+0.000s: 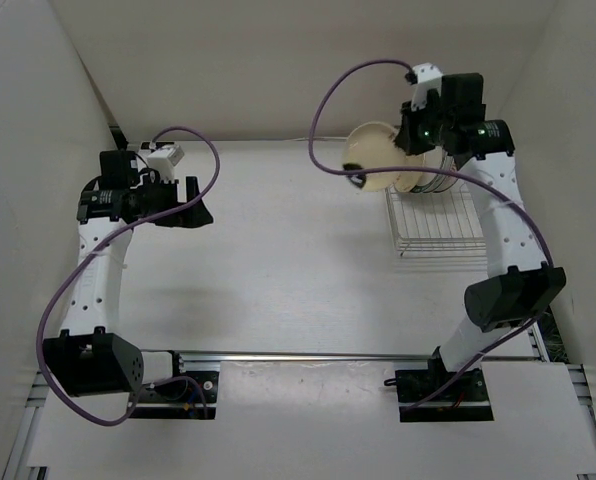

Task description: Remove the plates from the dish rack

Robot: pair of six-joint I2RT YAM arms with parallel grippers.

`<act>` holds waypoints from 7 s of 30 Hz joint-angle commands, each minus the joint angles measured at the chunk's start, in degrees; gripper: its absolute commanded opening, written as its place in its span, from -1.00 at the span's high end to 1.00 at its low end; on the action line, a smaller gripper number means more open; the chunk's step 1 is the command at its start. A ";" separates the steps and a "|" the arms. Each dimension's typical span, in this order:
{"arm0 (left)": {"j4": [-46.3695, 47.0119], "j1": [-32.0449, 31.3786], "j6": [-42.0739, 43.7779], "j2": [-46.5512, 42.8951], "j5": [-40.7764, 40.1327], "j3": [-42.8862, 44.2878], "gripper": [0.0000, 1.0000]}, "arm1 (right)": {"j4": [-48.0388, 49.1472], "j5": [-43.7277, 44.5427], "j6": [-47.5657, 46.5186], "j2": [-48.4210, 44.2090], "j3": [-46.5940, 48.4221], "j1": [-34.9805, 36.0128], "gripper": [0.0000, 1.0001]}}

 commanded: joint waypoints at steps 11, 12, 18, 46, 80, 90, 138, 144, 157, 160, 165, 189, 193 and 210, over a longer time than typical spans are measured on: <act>-7.92 -2.73 5.95 4.15 30.26 -0.69 -1.00 | -6.39 -41.66 8.09 0.45 -20.77 17.85 0.99; -8.45 -2.73 6.74 4.77 31.13 -0.69 -1.00 | -6.38 -41.66 8.09 1.51 -18.25 18.56 0.99; -10.74 -4.92 8.85 7.94 33.69 0.45 -0.60 | -5.85 -42.79 9.94 9.86 -6.38 20.50 0.99; -10.83 -5.72 8.24 12.42 36.77 0.98 0.36 | -1.02 -46.75 16.18 16.64 2.79 24.45 0.99; 2.80 6.21 -16.45 34.55 30.78 12.82 0.80 | -20.87 -25.31 -13.16 -18.42 -19.09 -16.03 -0.97; 2.79 13.61 -18.22 59.87 28.25 43.94 0.80 | -28.69 -26.44 -25.91 -33.45 -31.65 -35.48 -1.00; 2.79 20.73 -17.78 51.93 -9.29 41.07 -0.81 | -9.12 -26.27 -4.75 -39.98 -39.76 -36.80 -1.00; 7.17 13.98 -10.32 32.23 -7.54 28.54 -0.86 | -5.41 -14.88 -2.19 -27.34 -32.21 -29.88 -0.94; 9.92 -0.98 1.47 -5.05 6.52 2.14 -0.96 | 1.97 -1.14 -2.80 -1.15 -12.26 -15.54 -0.93; 7.64 -0.98 3.14 -6.21 8.56 -0.16 -0.96 | 2.58 1.49 -4.46 3.26 -6.55 -13.52 -0.75; 6.57 -0.98 3.93 -6.91 9.08 -2.80 -0.99 | 3.11 3.87 -8.07 11.62 -1.35 -10.26 -0.45; 5.52 -0.98 3.93 -0.94 9.61 -2.45 -0.99 | 6.28 5.63 -6.23 30.69 11.48 -9.65 -0.07; 5.52 -0.98 3.93 -0.94 9.61 -2.45 -0.99 | 6.80 6.16 -6.23 31.84 13.15 -9.65 0.03; 5.52 -0.98 3.93 -1.46 9.61 -2.45 -0.99 | 9.17 15.02 -0.89 25.79 14.21 -8.06 1.00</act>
